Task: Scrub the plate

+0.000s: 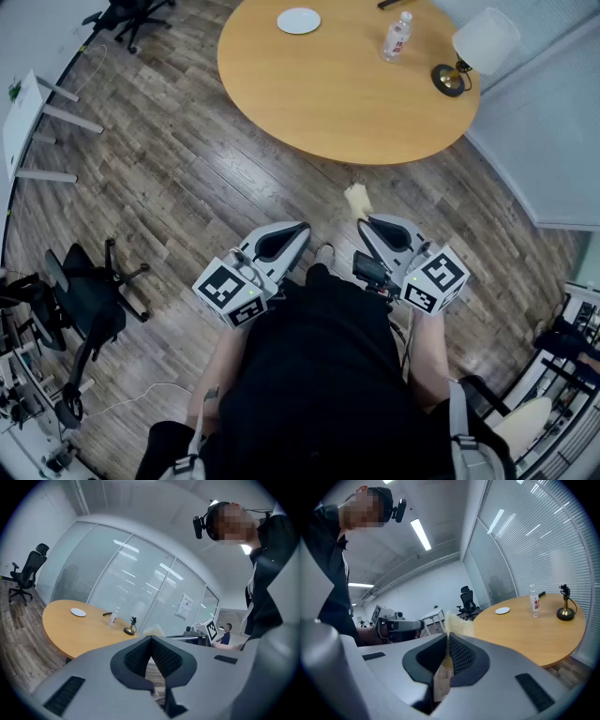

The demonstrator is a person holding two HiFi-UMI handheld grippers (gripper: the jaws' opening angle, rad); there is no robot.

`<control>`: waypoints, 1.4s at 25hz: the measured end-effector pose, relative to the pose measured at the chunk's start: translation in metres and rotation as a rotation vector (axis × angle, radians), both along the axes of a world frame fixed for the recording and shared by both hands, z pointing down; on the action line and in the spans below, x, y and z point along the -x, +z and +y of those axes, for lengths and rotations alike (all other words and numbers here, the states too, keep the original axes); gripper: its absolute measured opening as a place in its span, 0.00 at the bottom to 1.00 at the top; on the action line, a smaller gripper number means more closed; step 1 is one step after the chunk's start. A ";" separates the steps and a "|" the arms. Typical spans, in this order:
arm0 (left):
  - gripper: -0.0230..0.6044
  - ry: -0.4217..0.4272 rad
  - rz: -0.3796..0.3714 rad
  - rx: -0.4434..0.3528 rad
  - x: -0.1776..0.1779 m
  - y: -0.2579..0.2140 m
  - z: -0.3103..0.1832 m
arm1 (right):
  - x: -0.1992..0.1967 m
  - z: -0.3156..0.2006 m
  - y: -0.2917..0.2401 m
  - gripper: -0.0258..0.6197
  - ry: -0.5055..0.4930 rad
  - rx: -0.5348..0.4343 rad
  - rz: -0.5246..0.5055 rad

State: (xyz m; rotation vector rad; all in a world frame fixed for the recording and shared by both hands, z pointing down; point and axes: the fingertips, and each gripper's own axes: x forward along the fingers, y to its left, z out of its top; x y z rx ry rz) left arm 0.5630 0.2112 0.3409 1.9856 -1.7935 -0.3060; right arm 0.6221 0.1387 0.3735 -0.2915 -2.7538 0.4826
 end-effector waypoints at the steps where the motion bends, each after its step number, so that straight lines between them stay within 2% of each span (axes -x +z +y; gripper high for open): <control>1: 0.05 0.005 0.000 0.005 0.000 0.001 0.000 | -0.001 -0.001 0.000 0.08 0.002 0.003 -0.001; 8: 0.05 0.001 0.005 0.011 0.009 0.005 0.003 | 0.002 0.007 0.001 0.08 -0.018 -0.017 0.001; 16: 0.05 0.021 0.007 0.004 0.031 0.011 0.037 | 0.030 0.050 -0.002 0.08 -0.054 -0.041 0.001; 20: 0.05 0.034 0.018 -0.007 0.058 0.009 0.060 | 0.059 0.072 -0.006 0.08 -0.023 -0.041 0.009; 25: 0.05 0.072 -0.002 -0.009 0.099 0.002 0.096 | 0.103 0.103 -0.013 0.08 0.043 -0.012 -0.002; 35: 0.05 0.070 0.009 -0.023 0.196 0.004 0.190 | 0.201 0.178 -0.007 0.08 0.095 -0.006 0.011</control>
